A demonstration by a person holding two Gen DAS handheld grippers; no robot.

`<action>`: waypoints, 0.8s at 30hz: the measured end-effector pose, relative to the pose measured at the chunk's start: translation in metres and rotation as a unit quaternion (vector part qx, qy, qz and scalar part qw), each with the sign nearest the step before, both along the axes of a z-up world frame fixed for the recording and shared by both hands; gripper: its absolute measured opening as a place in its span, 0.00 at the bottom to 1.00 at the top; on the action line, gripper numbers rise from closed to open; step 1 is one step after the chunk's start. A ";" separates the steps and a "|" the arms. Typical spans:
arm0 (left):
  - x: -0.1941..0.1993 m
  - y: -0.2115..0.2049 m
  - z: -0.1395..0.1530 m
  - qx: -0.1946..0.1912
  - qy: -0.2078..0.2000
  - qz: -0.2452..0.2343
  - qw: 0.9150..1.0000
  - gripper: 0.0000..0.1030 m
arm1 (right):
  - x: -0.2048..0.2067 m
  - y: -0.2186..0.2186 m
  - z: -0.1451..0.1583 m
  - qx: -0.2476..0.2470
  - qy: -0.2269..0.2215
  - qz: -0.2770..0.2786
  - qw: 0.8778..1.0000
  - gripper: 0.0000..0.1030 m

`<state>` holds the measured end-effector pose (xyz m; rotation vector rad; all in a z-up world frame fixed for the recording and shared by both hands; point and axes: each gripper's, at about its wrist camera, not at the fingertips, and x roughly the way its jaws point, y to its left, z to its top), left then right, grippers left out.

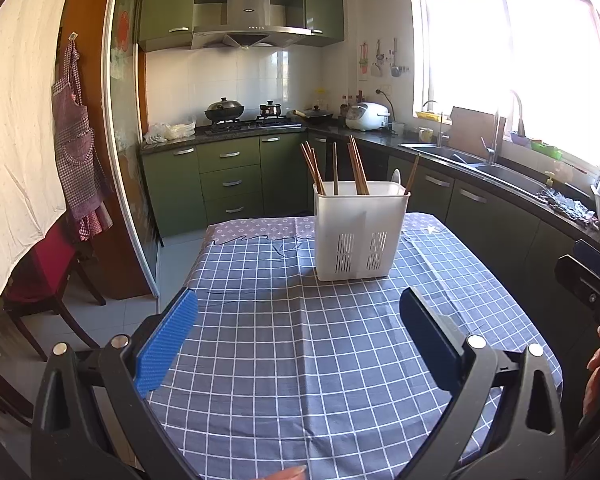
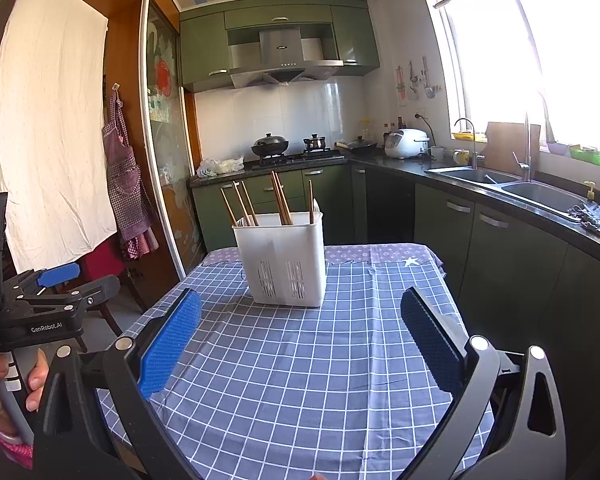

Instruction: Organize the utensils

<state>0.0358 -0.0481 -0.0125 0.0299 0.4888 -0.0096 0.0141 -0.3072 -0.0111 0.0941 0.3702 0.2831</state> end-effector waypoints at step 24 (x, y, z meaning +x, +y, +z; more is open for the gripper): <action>0.006 -0.001 -0.005 -0.014 0.016 -0.011 1.000 0.93 | 0.008 0.004 -0.010 -0.005 0.012 0.003 1.000 0.96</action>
